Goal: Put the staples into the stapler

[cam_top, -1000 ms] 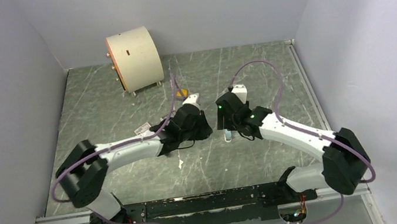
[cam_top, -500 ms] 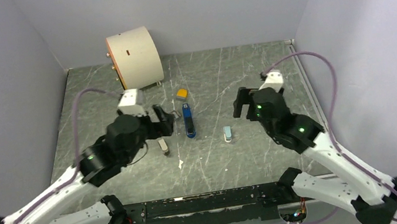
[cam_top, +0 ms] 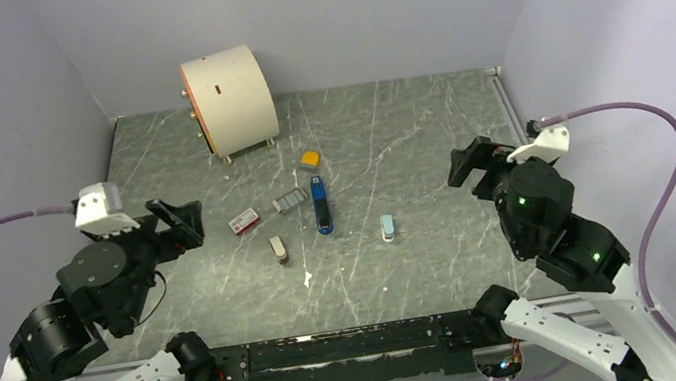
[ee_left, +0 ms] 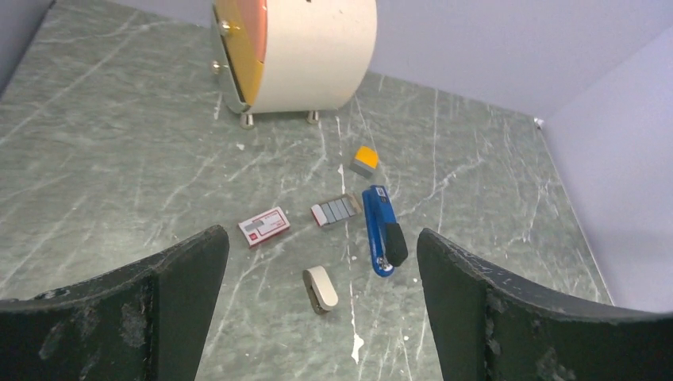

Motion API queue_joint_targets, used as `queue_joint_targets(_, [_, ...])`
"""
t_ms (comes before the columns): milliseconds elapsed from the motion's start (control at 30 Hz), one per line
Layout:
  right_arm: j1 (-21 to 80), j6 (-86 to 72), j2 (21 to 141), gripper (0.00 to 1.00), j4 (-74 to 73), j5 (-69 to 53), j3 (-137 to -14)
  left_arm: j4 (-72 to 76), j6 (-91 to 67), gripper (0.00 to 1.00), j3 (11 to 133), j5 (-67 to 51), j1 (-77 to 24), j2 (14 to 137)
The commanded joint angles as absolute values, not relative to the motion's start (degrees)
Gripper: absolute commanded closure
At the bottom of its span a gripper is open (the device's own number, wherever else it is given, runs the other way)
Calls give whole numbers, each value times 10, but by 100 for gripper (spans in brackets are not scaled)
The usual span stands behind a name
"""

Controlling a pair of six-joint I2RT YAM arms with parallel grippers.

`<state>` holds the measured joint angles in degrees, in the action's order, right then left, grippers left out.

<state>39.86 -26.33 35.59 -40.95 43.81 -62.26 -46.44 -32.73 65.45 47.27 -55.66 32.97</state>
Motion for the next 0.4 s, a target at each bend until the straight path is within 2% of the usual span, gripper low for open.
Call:
queue_joint_targets(0, [397,-253,329,0,-421,463,-632,-507,-303,7,681,517,-559,306])
queue_joint_targets(367, [397,-266,342,0,-439,465,-642,-518,-305,4,695,517,-559,295])
